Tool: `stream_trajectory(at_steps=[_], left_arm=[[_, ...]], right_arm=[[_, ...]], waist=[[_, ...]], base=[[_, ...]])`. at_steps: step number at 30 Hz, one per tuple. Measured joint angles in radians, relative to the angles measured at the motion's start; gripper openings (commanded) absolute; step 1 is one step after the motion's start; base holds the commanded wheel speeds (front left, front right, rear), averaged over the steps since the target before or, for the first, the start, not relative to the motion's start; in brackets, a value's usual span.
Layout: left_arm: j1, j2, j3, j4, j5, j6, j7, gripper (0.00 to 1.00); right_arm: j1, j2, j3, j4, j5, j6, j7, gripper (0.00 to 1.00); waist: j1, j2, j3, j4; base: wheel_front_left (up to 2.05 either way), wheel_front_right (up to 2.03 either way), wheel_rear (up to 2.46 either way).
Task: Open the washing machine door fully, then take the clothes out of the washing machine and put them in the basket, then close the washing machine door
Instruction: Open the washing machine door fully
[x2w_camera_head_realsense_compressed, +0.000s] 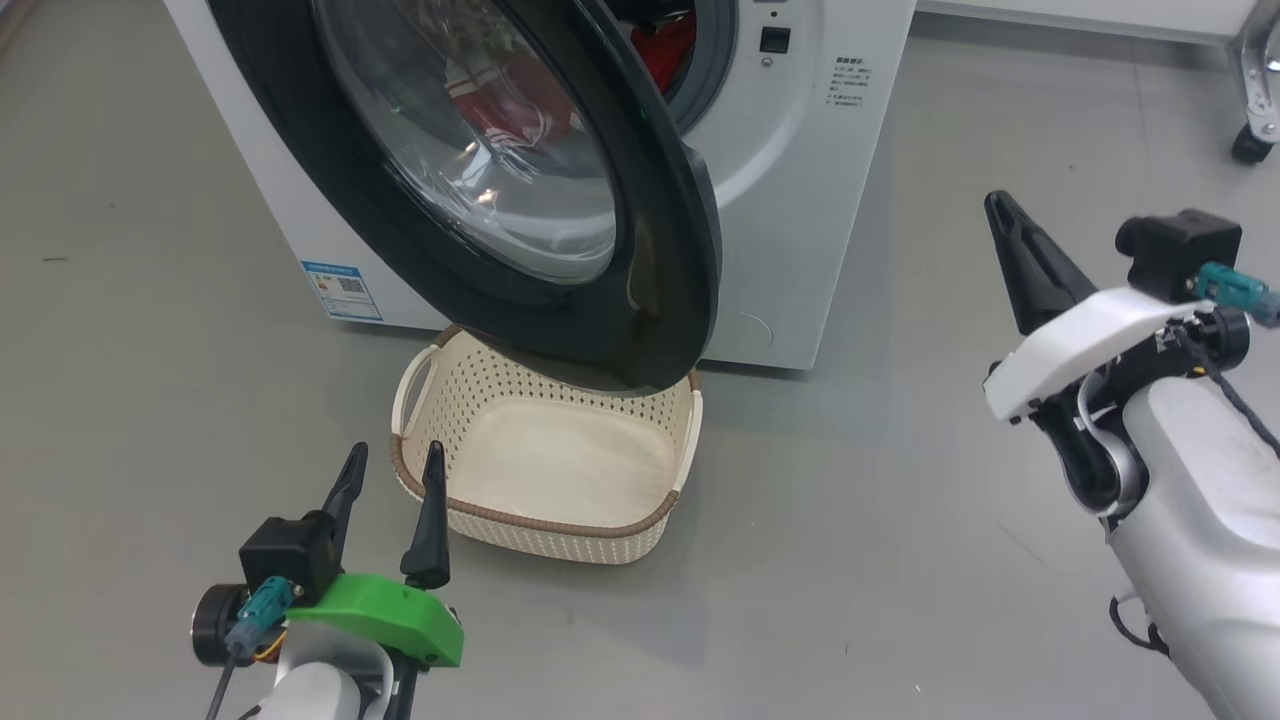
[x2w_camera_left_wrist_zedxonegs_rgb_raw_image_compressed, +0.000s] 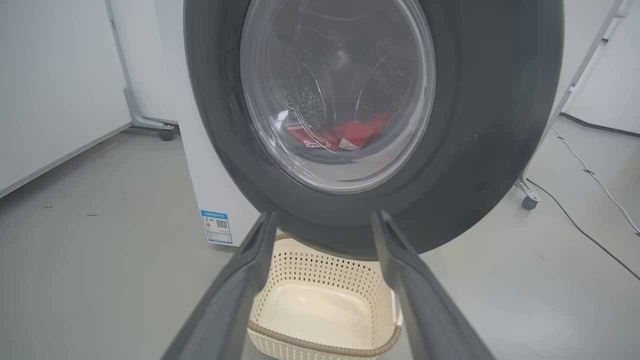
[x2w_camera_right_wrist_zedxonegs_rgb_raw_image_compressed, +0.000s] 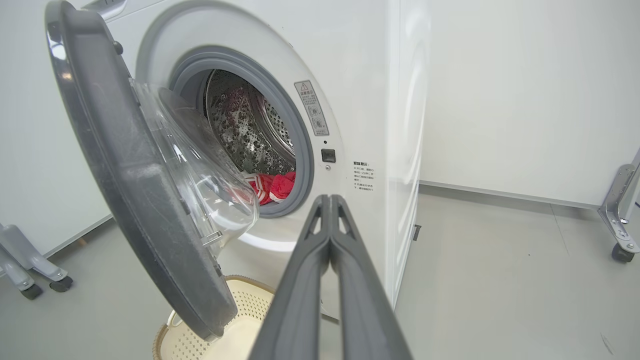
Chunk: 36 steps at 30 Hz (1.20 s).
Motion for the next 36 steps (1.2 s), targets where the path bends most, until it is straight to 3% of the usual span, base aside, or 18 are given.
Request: stream_trajectory(at_steps=[8,16,17,18,19,36], left_arm=[[0.039,0.000,0.031,-0.008,0.007,0.000,0.000,1.00],[0.071,0.001,0.058,-0.024,0.017,-0.002,0.000,1.00],[0.074,0.001,0.058,-0.025,0.017,-0.002,0.000,1.00],[0.075,0.001,0.058,-0.026,0.018,-0.002,0.000,1.00],[0.076,0.001,0.060,-0.029,0.019,-0.003,0.000,1.00],[0.080,0.001,0.072,-0.052,0.035,-0.019,0.000,1.00]], right_arm=[[0.170,0.028,-0.012,-0.002,-0.007,-0.059,-0.122,0.00],[0.256,0.058,-0.038,-0.038,-0.011,-0.108,-0.132,0.00],[0.263,0.055,-0.041,-0.048,-0.020,-0.113,-0.132,0.23],[0.268,0.051,-0.041,-0.057,-0.034,-0.119,-0.134,0.72],[0.273,0.053,-0.045,-0.060,-0.035,-0.122,-0.135,1.00],[0.343,0.071,-0.090,-0.183,-0.084,-0.152,-0.135,1.00]], waist=[[0.0000,0.0000,-0.036,-0.034],[-0.0001,0.0000,-0.058,-0.060],[0.0000,0.0000,-0.059,-0.062],[0.0000,0.0000,-0.060,-0.064],[0.0000,0.0000,-0.060,-0.065],[0.0000,0.0000,-0.042,-0.073]], base=[[0.00,0.00,0.00],[0.00,0.00,0.00],[0.00,0.00,0.00],[0.00,0.00,0.00],[0.00,0.00,0.00],[0.00,0.00,0.00]])
